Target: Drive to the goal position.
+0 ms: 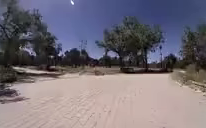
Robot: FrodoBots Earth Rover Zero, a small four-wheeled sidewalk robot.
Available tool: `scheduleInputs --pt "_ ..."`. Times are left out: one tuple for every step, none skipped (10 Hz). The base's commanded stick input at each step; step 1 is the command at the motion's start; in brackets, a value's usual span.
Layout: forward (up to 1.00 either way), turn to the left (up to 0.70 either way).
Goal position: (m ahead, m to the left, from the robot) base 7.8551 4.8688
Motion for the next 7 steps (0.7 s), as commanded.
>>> scheduleInputs --pt "1.0 0.0" --pt "1.0 0.0" --pt "1.0 0.0" --pt "1.0 0.0" --pt "1.0 0.02" --pt "1.0 0.28" --pt "1.0 0.4"
